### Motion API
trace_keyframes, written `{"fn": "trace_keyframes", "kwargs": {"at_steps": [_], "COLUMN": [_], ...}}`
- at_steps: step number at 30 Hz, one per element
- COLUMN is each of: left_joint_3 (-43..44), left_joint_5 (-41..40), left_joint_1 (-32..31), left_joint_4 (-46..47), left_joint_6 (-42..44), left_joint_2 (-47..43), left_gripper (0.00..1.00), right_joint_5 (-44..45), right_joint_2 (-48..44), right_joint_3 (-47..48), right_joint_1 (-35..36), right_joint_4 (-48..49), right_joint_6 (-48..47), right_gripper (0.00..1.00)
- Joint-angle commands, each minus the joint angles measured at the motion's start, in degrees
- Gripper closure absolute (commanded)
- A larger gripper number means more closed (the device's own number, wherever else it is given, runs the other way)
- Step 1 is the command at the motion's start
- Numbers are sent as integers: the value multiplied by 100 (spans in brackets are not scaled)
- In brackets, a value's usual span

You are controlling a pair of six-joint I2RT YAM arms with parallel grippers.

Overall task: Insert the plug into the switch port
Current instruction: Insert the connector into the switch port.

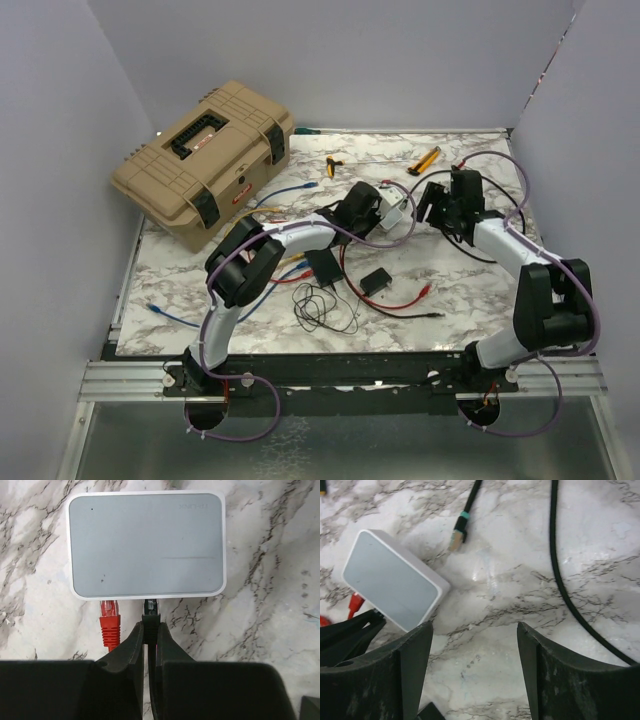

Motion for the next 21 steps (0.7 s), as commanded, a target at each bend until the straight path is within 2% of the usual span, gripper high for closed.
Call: {"fn": "trace_keyframes", "kwargs": {"at_steps": [1, 4, 10, 16, 17, 19, 21], "left_joint_3": [160, 91, -191, -643, -755, -985, -1253], "left_joint_5": [17, 100, 12, -441, -571, -801, -1008], "left_joint_1": [43, 43, 43, 42, 42, 43, 43], "left_joint_4": [260, 260, 185, 119, 119, 119, 119], "left_joint_6": [-105, -169, -371, -747, -850, -1080, -1329], "left_joint_2": [179, 85, -608, -1585, -1731, -2030, -2324], "left_gripper": [96, 86, 58, 43, 39, 26, 22], "right_joint_5": [643, 746, 674, 805, 809, 835, 894], "right_joint_2": [427, 813, 1503, 2190, 2283, 2438, 2590], "right_joint_3": [408, 733, 1284, 1906, 1974, 2068, 2144], "right_joint_1": [-135, -288, -553, -575, -575, -575, -575], "right_joint_4": [-595, -671, -710, -945, -963, -985, -1036], "right_joint_6": [-198, -265, -335, -459, -464, -484, -502], "right_gripper": [28, 28, 32, 36, 37, 39, 40]}}
